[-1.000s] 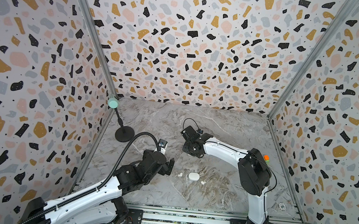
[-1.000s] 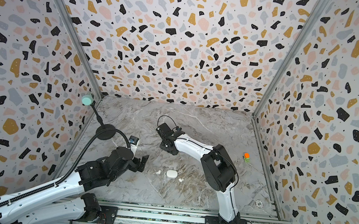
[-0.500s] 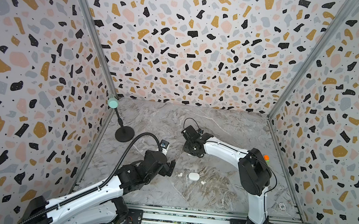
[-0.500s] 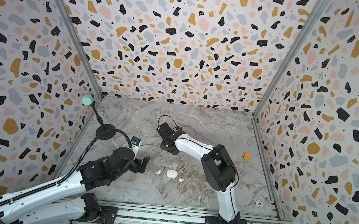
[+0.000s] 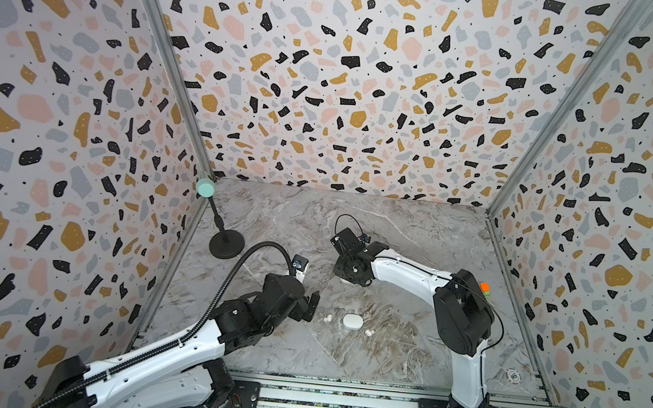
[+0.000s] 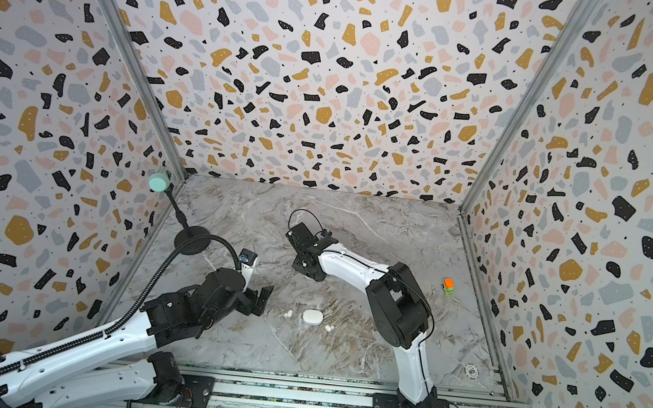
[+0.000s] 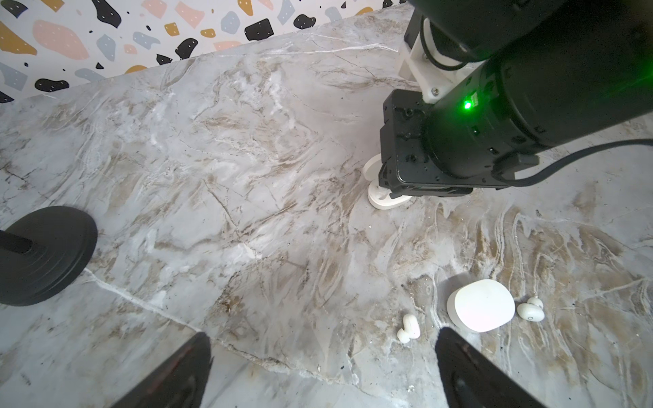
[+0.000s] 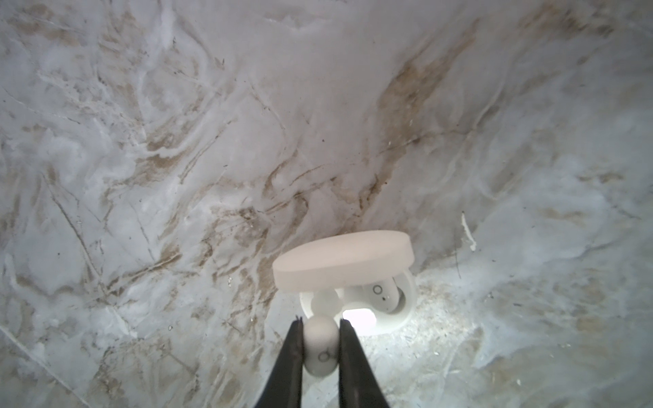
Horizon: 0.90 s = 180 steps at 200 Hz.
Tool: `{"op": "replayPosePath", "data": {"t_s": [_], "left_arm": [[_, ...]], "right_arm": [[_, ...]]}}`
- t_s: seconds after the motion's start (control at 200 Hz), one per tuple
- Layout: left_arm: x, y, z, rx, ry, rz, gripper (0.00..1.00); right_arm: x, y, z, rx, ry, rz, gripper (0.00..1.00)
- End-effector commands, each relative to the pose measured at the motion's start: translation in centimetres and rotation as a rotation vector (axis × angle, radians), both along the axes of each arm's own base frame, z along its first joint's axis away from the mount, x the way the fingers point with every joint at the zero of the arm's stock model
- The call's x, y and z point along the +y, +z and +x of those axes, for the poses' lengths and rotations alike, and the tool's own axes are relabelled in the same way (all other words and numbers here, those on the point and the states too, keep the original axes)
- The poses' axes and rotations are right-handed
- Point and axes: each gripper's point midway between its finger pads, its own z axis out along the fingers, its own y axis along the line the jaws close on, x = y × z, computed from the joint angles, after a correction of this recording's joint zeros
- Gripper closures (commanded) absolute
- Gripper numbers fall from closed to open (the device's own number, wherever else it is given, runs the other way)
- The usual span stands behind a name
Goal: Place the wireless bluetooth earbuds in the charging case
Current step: 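Lower the held earbud into the empty case slot with the right gripper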
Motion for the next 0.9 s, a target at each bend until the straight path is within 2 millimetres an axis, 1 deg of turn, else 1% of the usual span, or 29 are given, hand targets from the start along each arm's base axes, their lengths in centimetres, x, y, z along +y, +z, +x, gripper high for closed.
{"op": "replayPosePath", "data": {"t_s": [0.0, 0.896], "left_arm": [[-0.3, 0.1, 0.2, -0.013, -0.01, -0.015, 0.0], [-0.4, 0.0, 0.2, -0.011, -0.014, -0.011, 0.0]], "right_arm": [[-0.1, 0.5, 0.4, -0.007, 0.005, -0.007, 0.86], [0.0, -0.9, 0.4, 0.018, 0.01, -0.011, 0.87]]}}
